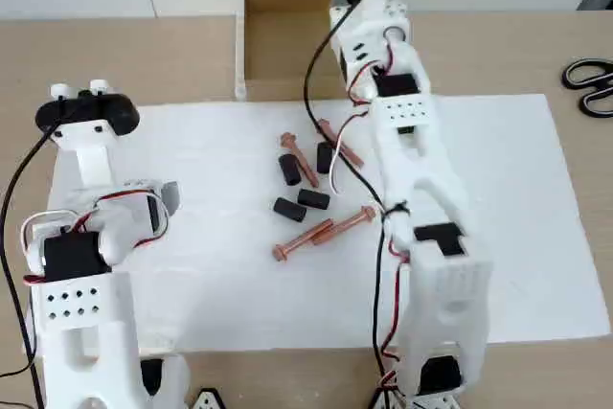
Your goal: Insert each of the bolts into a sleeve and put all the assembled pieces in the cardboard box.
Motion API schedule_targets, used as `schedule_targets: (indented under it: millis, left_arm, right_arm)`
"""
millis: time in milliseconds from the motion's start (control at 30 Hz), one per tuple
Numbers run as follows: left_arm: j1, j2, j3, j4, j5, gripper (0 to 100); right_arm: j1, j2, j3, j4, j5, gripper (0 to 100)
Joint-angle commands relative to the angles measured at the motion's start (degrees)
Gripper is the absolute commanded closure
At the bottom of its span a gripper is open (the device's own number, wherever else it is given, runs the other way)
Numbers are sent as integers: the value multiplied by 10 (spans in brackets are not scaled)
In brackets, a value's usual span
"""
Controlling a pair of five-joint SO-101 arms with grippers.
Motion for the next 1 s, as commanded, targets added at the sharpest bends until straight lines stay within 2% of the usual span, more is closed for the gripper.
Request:
schedule_targets:
  millis: [0,400,967]
  left_arm:
    - [-1,-15,-2,1,-4,773]
    - [0,-14,-2,1,-4,773]
    - [0,-13,-1,1,-4,773]
  right_arm:
    - [2,43,-98,-38,5,995]
    - [3,171,-178,-37,6,991]
    - [7,196,-176,-36,4,990]
